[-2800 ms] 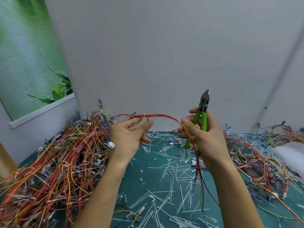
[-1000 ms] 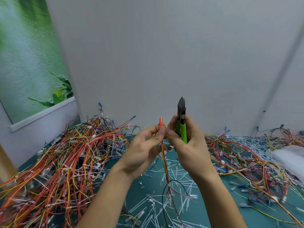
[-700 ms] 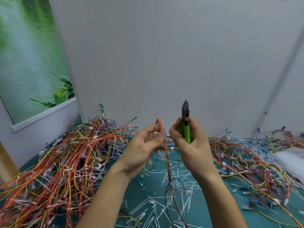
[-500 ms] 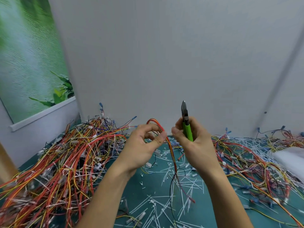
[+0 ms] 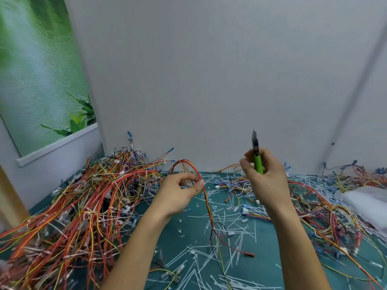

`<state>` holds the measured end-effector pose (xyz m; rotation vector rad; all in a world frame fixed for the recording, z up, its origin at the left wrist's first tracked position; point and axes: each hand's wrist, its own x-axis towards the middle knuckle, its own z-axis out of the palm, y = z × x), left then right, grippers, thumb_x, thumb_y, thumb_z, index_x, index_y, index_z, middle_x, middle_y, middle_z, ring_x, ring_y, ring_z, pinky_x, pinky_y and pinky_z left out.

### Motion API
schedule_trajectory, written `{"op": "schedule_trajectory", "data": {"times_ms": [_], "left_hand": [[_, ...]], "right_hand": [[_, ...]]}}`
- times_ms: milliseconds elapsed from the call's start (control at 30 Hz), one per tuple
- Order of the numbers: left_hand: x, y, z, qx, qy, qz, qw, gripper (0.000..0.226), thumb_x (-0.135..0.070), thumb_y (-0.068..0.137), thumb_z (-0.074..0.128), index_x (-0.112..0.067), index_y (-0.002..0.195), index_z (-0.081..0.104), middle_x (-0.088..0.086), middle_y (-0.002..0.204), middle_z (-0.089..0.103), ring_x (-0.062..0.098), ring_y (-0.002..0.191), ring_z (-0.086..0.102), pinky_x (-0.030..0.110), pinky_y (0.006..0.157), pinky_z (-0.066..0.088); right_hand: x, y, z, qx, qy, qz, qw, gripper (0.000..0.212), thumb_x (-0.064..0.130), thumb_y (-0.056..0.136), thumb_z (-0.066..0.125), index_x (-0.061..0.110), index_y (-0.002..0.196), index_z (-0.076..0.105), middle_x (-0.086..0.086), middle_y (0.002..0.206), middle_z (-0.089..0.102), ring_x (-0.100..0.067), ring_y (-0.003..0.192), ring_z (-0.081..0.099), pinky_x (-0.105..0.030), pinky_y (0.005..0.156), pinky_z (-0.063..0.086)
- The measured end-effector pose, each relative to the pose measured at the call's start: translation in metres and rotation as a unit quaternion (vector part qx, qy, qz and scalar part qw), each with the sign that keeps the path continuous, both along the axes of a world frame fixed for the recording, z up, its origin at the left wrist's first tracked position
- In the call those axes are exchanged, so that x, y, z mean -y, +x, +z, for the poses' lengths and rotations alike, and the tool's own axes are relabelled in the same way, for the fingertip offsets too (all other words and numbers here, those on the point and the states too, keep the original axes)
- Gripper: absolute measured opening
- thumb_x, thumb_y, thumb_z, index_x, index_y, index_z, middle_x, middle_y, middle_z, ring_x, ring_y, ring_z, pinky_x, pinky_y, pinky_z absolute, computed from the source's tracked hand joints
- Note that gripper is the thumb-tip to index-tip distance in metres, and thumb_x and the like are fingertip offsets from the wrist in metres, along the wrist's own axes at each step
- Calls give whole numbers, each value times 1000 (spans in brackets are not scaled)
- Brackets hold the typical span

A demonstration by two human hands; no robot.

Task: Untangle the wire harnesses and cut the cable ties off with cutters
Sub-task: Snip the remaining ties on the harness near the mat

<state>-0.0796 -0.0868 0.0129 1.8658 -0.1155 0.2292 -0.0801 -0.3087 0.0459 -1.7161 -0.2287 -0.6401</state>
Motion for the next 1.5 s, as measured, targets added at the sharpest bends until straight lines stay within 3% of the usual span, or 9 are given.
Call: {"op": "schedule_trajectory", "data": {"times_ms": [133,233,300,500,667,1033,1200,1367,1500], "left_hand": [[5,3,-19,-1,-86,-9,996,10,-28,88,78,-34,80,77,-2,65,58,14,61,55,32,59,51],[12,-2,-36,3,-139,-12,990,4,-30,89,76,-27,92,75,-4,83,76,14,78,73,24,64,58],[14,-10,-52,-4,-186,-12,983,25,-35,85,74,-16,100,72,0,89,78,17,84,75,23,68,58],[21,-26,-96,-37,-228,20,973,7,-23,93,67,-17,96,68,-6,75,71,2,70,66,15,65,53],[33,-30,-103,-41,-213,2,976,7,-12,99,61,-12,99,68,1,86,71,-2,76,64,13,73,52],[42,-36,-102,3,-272,20,962,10,-11,95,64,-3,98,68,5,72,68,12,68,63,20,66,53],[42,-37,-102,11,-312,25,950,30,-26,81,69,-4,101,70,6,72,68,13,67,62,21,66,54],[39,-33,-101,18,-335,41,941,17,-25,76,73,-15,89,78,0,77,75,7,69,66,18,65,55],[37,-32,-101,17,-337,42,940,12,-25,75,75,-26,85,82,0,80,77,4,71,68,16,67,54]], "right_hand": [[-3,0,-7,-130,-36,76,988,4,21,99,65,25,100,66,4,80,64,-12,72,58,-27,63,51],[-16,-3,-23,-273,-61,163,946,9,25,101,62,20,108,65,-3,91,62,-15,76,59,-29,62,53],[-27,-6,-38,-317,-67,189,927,12,22,101,61,15,110,65,-5,92,61,-15,74,59,-32,61,51],[-28,-26,-80,-355,-27,254,899,14,11,99,61,11,111,68,-1,78,62,-17,69,60,-31,56,49],[-23,-42,-97,-392,47,309,865,34,18,84,68,5,115,67,-8,80,64,-25,68,61,-35,58,50],[2,-49,-84,-473,82,398,782,42,13,86,64,-3,125,59,-18,86,58,-35,72,63,-48,64,61],[6,-52,-79,-442,24,379,812,39,13,85,63,1,122,62,-16,89,62,-34,75,64,-47,69,61],[0,-55,-78,-417,-78,362,830,27,12,92,59,5,118,62,-9,87,68,-29,76,69,-43,68,59],[-9,-57,-80,-392,-58,339,853,17,3,100,55,2,117,60,-10,85,64,-27,72,66,-40,64,58]]}}
